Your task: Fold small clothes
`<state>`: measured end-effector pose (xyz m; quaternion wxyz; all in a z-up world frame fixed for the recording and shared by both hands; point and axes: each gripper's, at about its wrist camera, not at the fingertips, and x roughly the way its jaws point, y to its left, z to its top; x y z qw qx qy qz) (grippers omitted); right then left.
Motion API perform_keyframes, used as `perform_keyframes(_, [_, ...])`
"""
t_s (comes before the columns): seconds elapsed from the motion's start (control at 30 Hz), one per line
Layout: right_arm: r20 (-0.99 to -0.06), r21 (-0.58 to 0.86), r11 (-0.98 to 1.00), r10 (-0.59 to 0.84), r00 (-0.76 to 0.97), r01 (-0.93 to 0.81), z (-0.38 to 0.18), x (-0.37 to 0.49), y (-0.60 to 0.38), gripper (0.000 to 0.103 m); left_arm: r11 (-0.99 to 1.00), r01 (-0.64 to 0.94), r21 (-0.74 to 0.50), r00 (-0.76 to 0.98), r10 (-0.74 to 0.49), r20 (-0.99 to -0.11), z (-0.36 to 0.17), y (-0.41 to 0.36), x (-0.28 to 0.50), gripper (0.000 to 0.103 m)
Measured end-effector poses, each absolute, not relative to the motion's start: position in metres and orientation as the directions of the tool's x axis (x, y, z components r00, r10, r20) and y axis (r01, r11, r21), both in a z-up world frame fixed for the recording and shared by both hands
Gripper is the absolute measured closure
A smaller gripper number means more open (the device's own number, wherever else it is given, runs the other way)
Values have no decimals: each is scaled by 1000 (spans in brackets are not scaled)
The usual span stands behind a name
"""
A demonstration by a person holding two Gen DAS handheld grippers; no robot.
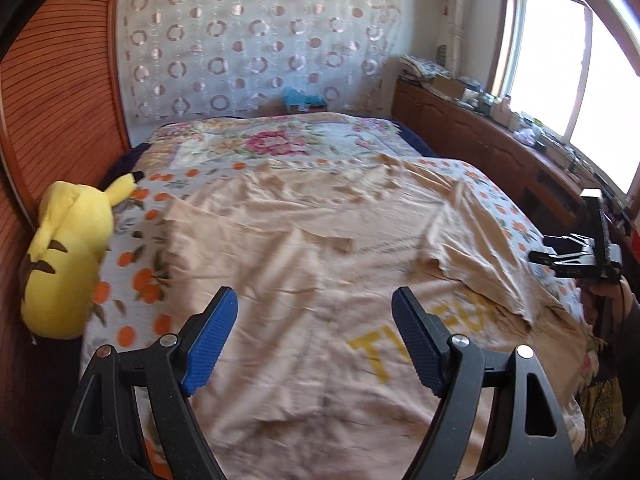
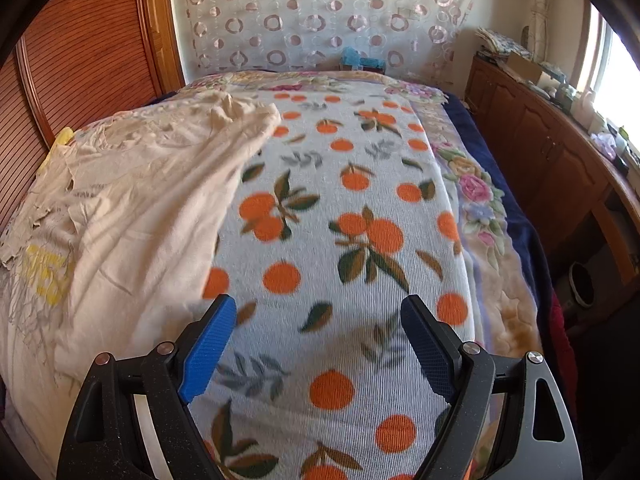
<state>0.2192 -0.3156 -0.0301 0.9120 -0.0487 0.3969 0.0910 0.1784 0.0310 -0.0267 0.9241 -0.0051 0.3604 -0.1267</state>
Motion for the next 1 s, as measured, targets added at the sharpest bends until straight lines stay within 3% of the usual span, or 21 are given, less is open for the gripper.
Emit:
perform_keyframes(0.3, [-696,19,957,221,683,-291,6,264,-294,17,985,149,-92,699,-171,-695,-40,77,230,23])
perform_keyframes(0.57, [-721,45,941,263,642,-335,-8,323,-282,17,990,107,-96,660,-143,-737,-62,106,277,23])
perform_keyframes(1.0, [-757,44,933,265,597,-358,-19,375,-271,26,993,83,-83,623,-116,-774,-84,120,327,23])
